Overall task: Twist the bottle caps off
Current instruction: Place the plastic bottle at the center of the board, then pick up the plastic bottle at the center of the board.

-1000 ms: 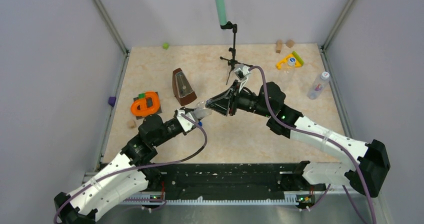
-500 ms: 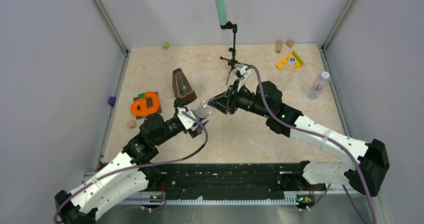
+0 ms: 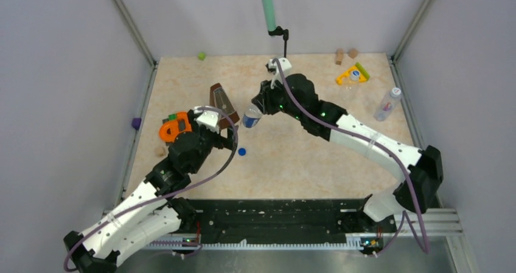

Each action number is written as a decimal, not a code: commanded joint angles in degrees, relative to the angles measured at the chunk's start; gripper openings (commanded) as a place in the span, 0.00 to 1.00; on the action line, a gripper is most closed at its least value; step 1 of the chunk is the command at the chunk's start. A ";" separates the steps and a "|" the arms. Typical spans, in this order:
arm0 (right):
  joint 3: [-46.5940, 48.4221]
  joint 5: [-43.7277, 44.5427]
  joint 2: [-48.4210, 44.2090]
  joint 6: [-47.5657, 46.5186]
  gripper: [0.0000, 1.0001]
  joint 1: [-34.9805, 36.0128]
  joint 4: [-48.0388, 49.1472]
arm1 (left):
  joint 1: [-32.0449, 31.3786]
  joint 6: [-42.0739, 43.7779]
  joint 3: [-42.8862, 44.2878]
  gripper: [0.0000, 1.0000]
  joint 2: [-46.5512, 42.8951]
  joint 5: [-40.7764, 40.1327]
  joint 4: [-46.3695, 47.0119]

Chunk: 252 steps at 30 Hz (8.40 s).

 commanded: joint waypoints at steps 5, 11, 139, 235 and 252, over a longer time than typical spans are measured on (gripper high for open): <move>12.85 2.30 11.69 -5.04 0.00 -2.46 -8.44 | 0.11 -10.97 3.87 0.99 0.96 -8.86 -5.20; 19.36 3.69 18.52 -6.28 0.00 -3.15 -11.24 | 0.20 -11.33 2.73 0.99 -1.94 -10.62 -6.08; 8.15 7.07 13.00 -3.26 0.45 -45.03 -10.79 | 0.91 -10.62 5.34 0.94 7.40 0.71 -7.70; -40.13 -51.13 -31.54 33.63 0.00 -26.78 31.53 | 0.82 -9.85 14.47 0.23 26.72 54.53 2.47; -39.90 -49.72 -30.79 31.46 0.53 -26.78 26.37 | -0.25 8.40 10.89 0.00 21.71 44.89 -3.16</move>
